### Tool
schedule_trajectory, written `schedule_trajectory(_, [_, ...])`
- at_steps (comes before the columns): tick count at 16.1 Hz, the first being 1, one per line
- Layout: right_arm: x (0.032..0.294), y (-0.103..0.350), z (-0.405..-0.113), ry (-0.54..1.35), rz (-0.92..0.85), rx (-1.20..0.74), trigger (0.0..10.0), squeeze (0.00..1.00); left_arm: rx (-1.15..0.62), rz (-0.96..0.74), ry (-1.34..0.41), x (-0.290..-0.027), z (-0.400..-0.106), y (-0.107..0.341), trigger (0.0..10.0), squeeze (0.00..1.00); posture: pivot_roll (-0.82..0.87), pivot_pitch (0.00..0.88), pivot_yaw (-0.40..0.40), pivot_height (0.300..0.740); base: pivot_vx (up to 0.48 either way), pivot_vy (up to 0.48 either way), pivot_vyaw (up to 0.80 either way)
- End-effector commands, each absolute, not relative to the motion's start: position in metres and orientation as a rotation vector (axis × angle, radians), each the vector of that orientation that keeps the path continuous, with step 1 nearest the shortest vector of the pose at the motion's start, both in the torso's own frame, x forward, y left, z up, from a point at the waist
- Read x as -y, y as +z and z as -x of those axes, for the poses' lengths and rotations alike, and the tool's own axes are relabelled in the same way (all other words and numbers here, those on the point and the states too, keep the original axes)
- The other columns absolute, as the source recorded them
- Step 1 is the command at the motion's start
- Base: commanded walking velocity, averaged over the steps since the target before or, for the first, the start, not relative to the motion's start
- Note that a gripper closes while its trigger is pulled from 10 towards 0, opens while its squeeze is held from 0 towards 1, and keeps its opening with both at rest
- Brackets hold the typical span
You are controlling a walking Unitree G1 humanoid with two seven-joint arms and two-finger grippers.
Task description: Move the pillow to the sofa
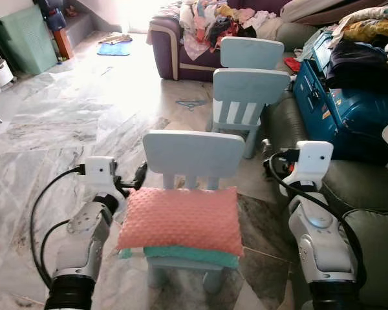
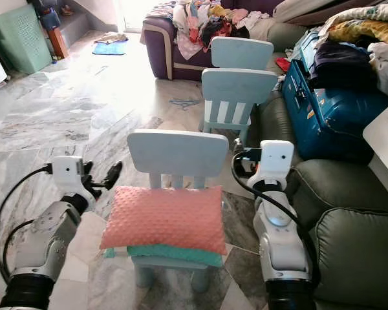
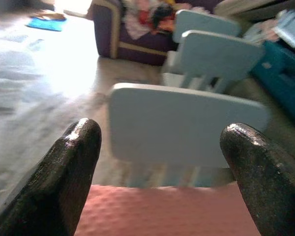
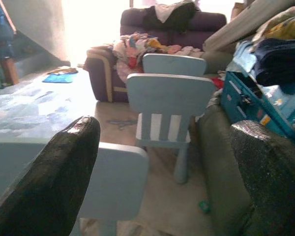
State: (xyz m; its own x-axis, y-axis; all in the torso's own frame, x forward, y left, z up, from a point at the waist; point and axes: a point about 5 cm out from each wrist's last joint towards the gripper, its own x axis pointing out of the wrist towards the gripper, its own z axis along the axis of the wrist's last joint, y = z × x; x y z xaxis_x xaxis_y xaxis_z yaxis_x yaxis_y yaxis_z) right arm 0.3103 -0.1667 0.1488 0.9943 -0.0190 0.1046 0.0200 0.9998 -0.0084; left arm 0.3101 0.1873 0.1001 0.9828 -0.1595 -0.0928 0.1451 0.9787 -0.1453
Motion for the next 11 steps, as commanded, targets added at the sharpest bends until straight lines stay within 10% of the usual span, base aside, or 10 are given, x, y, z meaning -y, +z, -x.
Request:
schedule_trajectory(1, [0.1651, 0.1445, -0.3084, -0.012, 0.006, 0.088, 10.0, 0.0, -0.118, 0.106, -0.089, -0.2004, -0.3059, 0.0946, 10.0, 0.0, -0.06, 0.085, -0.014, 0.74, 0.0, 0.0, 0.0])
schedule_trajectory(11, [0.1596, 0.1424, -0.3055, 0.019, -0.006, 0.08, 10.0, 0.0, -0.125, 0.074, -0.138, -0.203, -0.3002, 0.0903, 10.0, 0.0, -0.05, 0.097, -0.017, 0.74, 0.0, 0.0, 0.0])
